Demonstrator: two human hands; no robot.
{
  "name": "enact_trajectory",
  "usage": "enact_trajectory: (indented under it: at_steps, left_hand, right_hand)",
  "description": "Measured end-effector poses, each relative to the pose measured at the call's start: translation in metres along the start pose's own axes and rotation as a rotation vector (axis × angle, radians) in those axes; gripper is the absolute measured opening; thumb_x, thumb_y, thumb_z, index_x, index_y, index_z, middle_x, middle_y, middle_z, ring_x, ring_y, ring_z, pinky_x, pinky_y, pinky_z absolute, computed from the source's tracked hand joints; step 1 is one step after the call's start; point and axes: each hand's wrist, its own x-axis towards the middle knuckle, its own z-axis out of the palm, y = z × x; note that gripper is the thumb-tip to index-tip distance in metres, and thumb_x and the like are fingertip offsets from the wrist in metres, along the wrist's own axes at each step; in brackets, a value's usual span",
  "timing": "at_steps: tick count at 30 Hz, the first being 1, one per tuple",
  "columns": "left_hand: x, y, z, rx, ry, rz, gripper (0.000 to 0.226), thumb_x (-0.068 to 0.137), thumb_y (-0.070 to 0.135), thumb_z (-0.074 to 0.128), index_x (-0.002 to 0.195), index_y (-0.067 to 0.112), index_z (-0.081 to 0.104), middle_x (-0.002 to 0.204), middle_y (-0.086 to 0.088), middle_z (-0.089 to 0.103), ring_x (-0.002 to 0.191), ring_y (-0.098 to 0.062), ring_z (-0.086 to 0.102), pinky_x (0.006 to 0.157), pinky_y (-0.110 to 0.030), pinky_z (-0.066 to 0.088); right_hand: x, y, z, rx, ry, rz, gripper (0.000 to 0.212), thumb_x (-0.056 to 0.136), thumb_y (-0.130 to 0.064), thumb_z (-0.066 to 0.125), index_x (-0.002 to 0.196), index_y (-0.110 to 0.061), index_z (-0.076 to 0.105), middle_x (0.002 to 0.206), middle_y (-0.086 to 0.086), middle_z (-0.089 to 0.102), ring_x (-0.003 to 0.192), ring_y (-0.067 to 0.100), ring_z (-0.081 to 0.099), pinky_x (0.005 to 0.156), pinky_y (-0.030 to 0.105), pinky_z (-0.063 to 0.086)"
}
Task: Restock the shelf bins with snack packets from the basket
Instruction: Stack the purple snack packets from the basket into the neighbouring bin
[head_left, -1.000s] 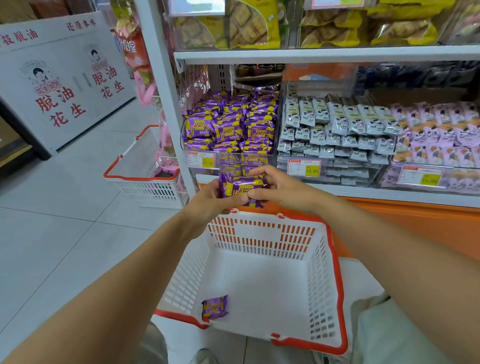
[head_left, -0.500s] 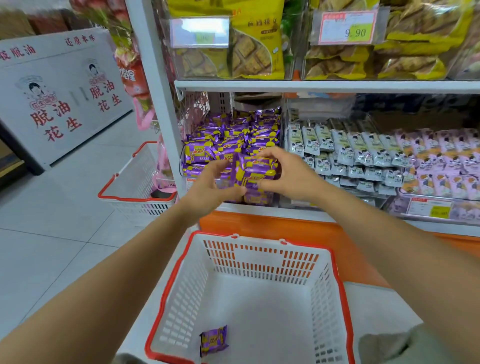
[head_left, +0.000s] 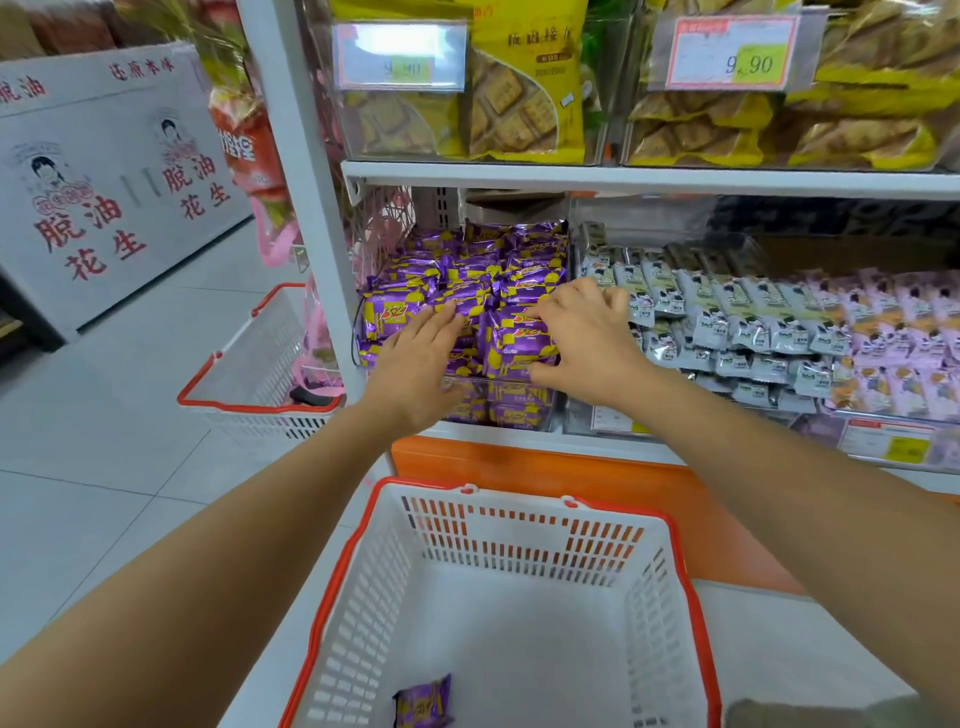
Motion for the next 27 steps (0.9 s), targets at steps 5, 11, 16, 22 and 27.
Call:
enact_trajectory:
  at_steps: [5, 11, 16, 22, 27]
  left_hand:
    - [0.005, -0.006, 0.004, 0.024, -0.003, 0.027, 0.084, 0.092, 0.026, 0.061, 0.155, 0.015, 0.007, 0.163, 0.002, -0.006, 0.150, -0.018, -0.006, 0.122, -0.042, 0.010]
    - [0.004, -0.003, 0.011, -0.004, 0.173, 0.079, 0.073, 0.088, 0.027, 0.065, 0.151, 0.014, 0.031, 0.160, -0.016, 0.014, 0.145, -0.037, 0.019, 0.114, -0.051, 0.026]
    - [0.008, 0.012, 0.021, -0.006, 0.149, 0.100, 0.071, 0.085, 0.054, 0.048, 0.142, 0.013, 0.046, 0.157, -0.018, 0.021, 0.145, -0.039, 0.019, 0.110, -0.058, 0.029]
    - [0.017, 0.018, 0.026, -0.020, 0.139, 0.048, 0.051, 0.092, 0.041, 0.057, 0.134, 0.013, 0.052, 0.161, -0.010, 0.007, 0.149, -0.031, -0.002, 0.116, -0.055, 0.015]
    - [0.013, 0.008, 0.022, -0.039, 0.118, 0.063, 0.060, 0.094, 0.037, 0.056, 0.148, 0.020, 0.037, 0.161, -0.008, 0.007, 0.149, -0.027, 0.001, 0.115, -0.050, 0.016]
  right_hand:
    - [0.007, 0.002, 0.000, -0.140, -0.029, -0.013, 0.055, 0.082, -0.051, 0.059, 0.126, -0.017, 0.058, 0.121, 0.004, 0.051, 0.119, 0.024, 0.035, 0.103, 0.046, 0.021]
    - [0.004, -0.003, 0.001, -0.288, -0.014, -0.039, 0.056, 0.087, -0.045, 0.050, 0.129, -0.009, 0.054, 0.124, 0.010, 0.050, 0.123, 0.027, 0.036, 0.109, 0.051, 0.017]
    - [-0.002, -0.005, 0.012, -0.242, -0.044, -0.055, 0.073, 0.093, -0.044, 0.045, 0.151, -0.007, 0.021, 0.147, 0.012, 0.035, 0.138, 0.028, 0.027, 0.114, 0.054, 0.010]
    - [-0.002, -0.004, 0.022, -0.255, 0.032, -0.094, 0.072, 0.089, -0.053, 0.056, 0.141, -0.005, 0.043, 0.136, 0.014, 0.048, 0.128, 0.030, 0.043, 0.107, 0.051, 0.025]
    - [-0.001, -0.007, 0.018, -0.091, 0.126, -0.121, 0.052, 0.084, -0.039, 0.070, 0.126, -0.011, 0.057, 0.113, 0.008, 0.058, 0.107, 0.028, 0.052, 0.095, 0.042, 0.034]
